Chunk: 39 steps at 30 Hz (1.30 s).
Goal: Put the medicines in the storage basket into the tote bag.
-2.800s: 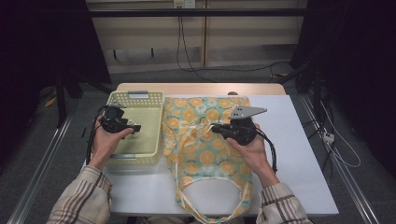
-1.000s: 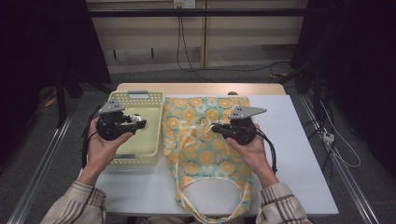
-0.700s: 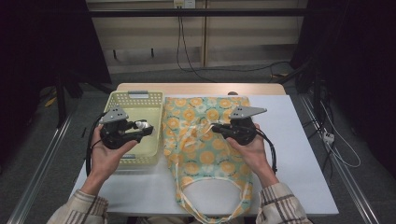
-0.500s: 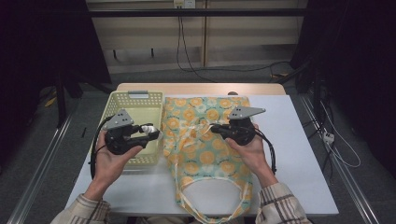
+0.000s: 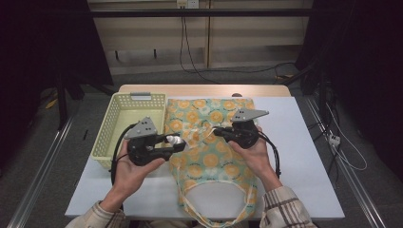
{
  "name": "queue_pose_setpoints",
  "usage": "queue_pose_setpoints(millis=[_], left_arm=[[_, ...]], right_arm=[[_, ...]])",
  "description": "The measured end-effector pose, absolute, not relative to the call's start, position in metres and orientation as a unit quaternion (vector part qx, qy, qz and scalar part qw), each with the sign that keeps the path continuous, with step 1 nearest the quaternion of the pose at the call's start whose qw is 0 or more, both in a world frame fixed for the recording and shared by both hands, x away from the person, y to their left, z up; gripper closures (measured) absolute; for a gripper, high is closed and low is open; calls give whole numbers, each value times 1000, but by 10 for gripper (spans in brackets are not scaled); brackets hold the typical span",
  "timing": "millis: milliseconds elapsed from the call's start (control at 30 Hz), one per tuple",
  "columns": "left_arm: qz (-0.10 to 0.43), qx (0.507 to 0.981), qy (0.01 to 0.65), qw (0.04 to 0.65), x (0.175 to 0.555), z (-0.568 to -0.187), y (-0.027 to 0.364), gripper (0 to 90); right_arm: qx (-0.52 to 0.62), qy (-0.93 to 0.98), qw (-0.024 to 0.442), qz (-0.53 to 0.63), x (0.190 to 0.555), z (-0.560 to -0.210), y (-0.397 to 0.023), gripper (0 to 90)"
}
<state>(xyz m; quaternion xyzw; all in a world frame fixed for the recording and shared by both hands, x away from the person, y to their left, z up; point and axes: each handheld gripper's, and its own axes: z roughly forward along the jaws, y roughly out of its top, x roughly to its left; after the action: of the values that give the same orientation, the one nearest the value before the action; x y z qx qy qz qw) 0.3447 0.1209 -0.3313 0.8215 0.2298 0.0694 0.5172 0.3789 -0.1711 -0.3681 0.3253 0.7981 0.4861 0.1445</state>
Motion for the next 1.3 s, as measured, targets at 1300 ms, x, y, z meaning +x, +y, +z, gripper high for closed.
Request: queue_pose_setpoints(millis=[1300], left_arm=[[51,875,239,419,383,-415,12,601]], right_arm=[[331,789,156,493,379,-361,-182,900]])
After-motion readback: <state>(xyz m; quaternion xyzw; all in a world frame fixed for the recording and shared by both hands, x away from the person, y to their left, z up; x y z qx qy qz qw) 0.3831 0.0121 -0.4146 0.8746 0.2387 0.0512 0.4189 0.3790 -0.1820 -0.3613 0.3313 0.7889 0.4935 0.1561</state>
